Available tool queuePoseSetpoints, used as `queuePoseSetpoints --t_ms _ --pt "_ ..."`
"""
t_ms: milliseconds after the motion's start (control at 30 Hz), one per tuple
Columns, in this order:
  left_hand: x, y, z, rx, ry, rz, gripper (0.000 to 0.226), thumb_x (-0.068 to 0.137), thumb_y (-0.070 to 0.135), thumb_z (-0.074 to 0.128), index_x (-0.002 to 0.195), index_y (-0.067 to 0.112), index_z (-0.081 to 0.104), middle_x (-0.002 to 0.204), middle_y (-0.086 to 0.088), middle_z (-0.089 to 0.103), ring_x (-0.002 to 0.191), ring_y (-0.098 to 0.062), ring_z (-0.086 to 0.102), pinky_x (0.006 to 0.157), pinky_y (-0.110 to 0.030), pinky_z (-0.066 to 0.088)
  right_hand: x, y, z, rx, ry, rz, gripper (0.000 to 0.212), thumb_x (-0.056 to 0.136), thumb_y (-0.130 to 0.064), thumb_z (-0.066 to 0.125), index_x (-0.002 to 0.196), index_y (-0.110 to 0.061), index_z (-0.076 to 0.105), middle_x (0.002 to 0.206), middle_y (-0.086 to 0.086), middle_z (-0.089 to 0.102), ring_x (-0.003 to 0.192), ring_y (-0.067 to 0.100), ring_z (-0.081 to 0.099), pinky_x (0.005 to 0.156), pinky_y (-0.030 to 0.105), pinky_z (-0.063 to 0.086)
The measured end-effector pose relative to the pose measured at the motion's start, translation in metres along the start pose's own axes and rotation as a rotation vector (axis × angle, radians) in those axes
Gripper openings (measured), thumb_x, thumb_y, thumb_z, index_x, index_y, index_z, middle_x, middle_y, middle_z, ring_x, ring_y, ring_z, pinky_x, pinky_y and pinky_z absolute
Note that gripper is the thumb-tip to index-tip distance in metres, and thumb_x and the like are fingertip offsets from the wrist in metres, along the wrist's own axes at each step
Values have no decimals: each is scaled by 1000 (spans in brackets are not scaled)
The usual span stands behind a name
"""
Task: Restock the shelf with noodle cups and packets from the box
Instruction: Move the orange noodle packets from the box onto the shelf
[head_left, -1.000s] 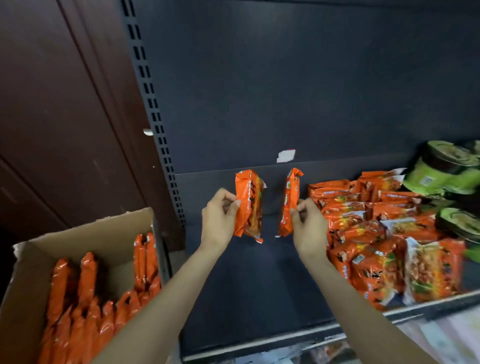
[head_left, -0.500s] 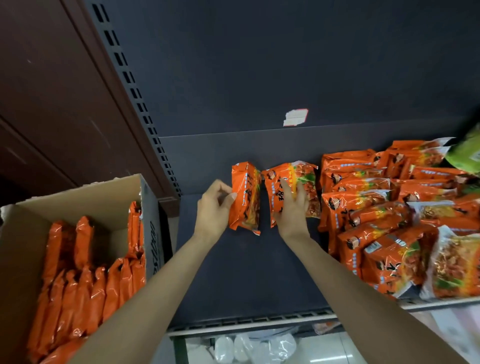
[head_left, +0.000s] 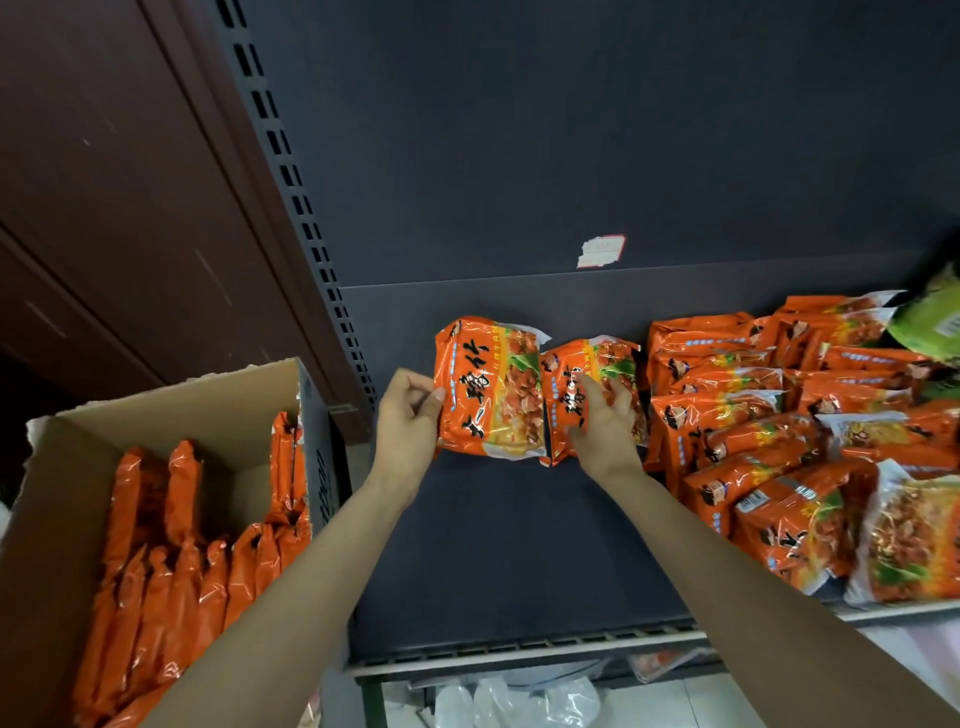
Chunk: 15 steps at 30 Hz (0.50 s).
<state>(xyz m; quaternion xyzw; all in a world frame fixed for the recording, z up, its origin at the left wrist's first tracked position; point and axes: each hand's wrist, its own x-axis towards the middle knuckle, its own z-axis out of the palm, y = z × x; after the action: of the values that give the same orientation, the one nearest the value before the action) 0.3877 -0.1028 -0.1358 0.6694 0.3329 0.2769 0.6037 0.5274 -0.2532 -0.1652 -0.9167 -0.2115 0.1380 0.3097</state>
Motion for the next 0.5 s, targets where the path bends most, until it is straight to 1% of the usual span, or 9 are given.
queuePoseSetpoints --t_ms 67,100,167,233,300,367,433,500 --pt "0 -4 8 -28 -56 -31 18 96 5 49 79 11 46 82 -23 65 70 -28 61 64 -42 50 2 -3 -10 76 22 -9 61 93 -2 51 147 -18 27 150 17 20 138 32 26 111 36 26" --pt "0 -6 14 -38 -80 -49 18 95 4 49 79 11 46 79 -19 65 68 -24 61 62 -37 50 3 -4 -17 97 40 -8 58 94 -3 49 146 -17 28 146 18 28 133 31 35 109 35 29" --pt "-1 -10 27 -77 -116 -99 19 95 3 48 78 11 45 75 -10 63 63 -15 60 56 -27 49 7 -6 -31 104 72 -26 54 95 -7 47 145 -17 31 136 17 42 122 30 48 104 37 38" --pt "-1 -15 40 -127 -154 -152 19 96 3 47 79 11 45 75 -7 63 64 -14 59 54 -26 49 10 -8 -43 103 79 -64 52 95 -13 49 144 -19 34 133 14 48 118 28 53 101 42 44" --pt "-1 -17 52 -191 -210 -201 17 97 4 46 81 10 45 79 -8 64 68 -18 62 57 -31 51 12 -10 -55 108 49 -99 56 93 -16 55 145 -21 32 138 11 46 124 26 49 103 44 43" --pt "-1 -15 61 -248 -277 -230 17 97 4 45 81 11 45 83 -9 66 73 -21 64 63 -36 52 14 -10 -65 65 10 -124 63 92 -18 57 147 -22 27 144 8 39 132 23 41 109 42 37" --pt "0 -12 66 -291 -330 -232 18 97 5 45 81 11 44 83 -7 67 72 -19 65 63 -36 52 16 -11 -75 -7 21 -158 63 94 -17 55 148 -23 23 148 6 33 138 22 29 113 39 28" --pt "2 -9 66 -318 -360 -222 18 97 4 45 81 11 44 80 -4 67 71 -16 65 59 -31 54 20 -11 -83 -63 60 -208 60 95 -16 52 148 -22 25 148 5 33 140 23 24 114 37 24"
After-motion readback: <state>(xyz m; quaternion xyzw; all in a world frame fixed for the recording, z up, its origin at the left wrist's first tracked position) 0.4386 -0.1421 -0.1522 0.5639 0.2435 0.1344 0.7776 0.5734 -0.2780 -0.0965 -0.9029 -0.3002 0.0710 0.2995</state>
